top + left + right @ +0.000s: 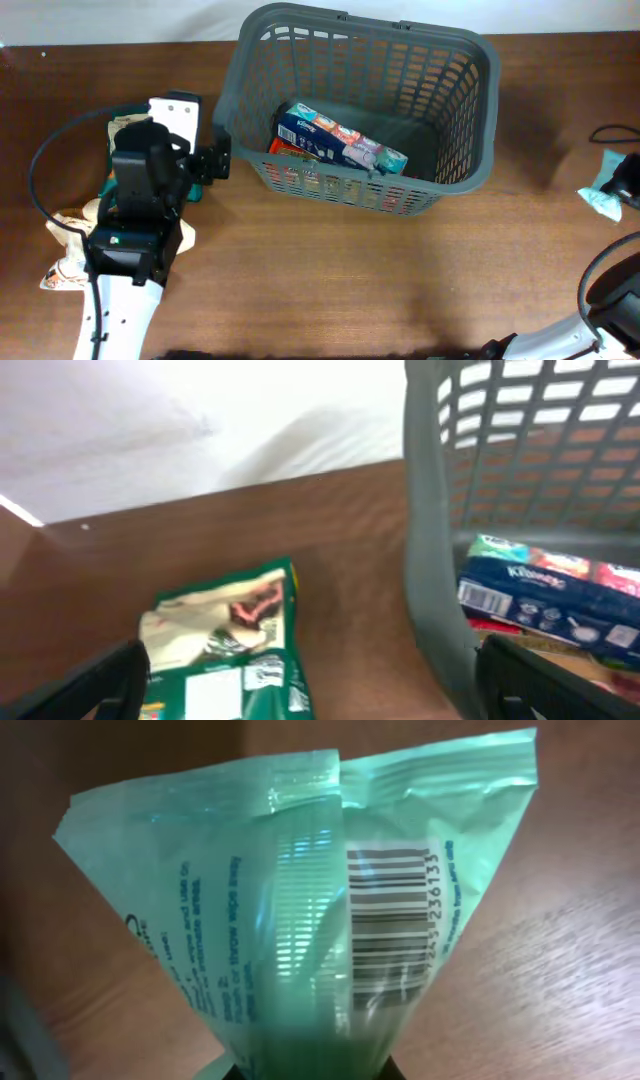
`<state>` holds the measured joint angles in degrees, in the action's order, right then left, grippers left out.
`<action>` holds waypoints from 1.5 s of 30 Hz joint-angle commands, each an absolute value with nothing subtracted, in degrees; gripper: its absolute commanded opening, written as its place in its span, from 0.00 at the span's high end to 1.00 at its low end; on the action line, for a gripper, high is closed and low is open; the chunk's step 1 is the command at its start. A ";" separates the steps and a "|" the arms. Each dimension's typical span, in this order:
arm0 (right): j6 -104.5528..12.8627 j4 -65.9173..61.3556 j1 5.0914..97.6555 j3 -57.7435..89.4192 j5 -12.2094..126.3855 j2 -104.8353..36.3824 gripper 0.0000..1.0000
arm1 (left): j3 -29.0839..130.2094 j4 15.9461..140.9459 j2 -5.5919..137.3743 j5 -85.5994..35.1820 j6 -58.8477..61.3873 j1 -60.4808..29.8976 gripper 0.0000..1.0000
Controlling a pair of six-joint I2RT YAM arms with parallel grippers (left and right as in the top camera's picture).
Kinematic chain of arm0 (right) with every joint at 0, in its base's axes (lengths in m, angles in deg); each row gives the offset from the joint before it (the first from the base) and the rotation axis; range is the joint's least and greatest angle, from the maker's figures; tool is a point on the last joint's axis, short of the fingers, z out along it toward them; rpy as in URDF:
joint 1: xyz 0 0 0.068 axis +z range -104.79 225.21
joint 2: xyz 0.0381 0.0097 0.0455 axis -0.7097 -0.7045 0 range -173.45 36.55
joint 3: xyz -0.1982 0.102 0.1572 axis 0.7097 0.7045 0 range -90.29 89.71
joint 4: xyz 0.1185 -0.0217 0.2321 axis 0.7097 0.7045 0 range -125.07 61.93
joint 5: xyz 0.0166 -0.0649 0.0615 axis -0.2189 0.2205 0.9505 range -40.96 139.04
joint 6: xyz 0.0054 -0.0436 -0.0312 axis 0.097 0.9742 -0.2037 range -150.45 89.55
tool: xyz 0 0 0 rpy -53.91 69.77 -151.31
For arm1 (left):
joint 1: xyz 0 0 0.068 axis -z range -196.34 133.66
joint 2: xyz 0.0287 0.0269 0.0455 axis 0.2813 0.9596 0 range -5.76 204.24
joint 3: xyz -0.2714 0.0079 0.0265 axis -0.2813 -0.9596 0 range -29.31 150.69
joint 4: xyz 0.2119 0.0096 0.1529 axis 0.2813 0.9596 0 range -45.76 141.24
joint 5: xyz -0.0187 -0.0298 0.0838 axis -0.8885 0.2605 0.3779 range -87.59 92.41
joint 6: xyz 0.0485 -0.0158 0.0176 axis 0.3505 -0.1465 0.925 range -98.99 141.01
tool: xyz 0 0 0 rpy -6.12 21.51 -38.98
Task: Pack container
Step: 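Lift the mint-green packet off the table with the right gripper, then carry the mint-green packet over the basket and release it inside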
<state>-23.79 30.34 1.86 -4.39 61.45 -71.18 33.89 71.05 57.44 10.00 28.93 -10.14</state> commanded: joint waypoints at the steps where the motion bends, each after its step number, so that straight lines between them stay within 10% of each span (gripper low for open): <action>1: -23.64 31.50 4.20 -8.39 62.80 -70.41 0.96 | 40.27 70.79 56.72 11.25 31.03 -10.47 0.01; 24: -23.42 42.51 30.75 -59.16 67.46 -69.93 0.96 | 54.43 74.68 48.70 11.31 36.14 -10.47 0.01; 40: -21.65 47.83 65.48 -56.04 55.57 -71.55 0.96 | 54.43 81.41 48.24 11.31 36.12 -10.47 0.01; 42: -21.47 49.05 66.03 -54.53 55.37 -72.16 0.67 | 54.43 81.41 48.09 11.29 36.10 -10.47 0.01; 44: -21.43 50.36 66.16 -52.78 55.37 -72.73 0.04 | 54.43 81.43 47.85 11.29 36.10 -10.47 0.01; 45: -21.21 50.78 66.14 -51.73 55.37 -72.86 0.01 | 54.43 81.47 47.72 11.31 36.12 -10.47 0.01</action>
<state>-22.11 49.79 65.94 -54.40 57.84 -71.46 53.75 81.34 48.68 10.83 35.18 -10.14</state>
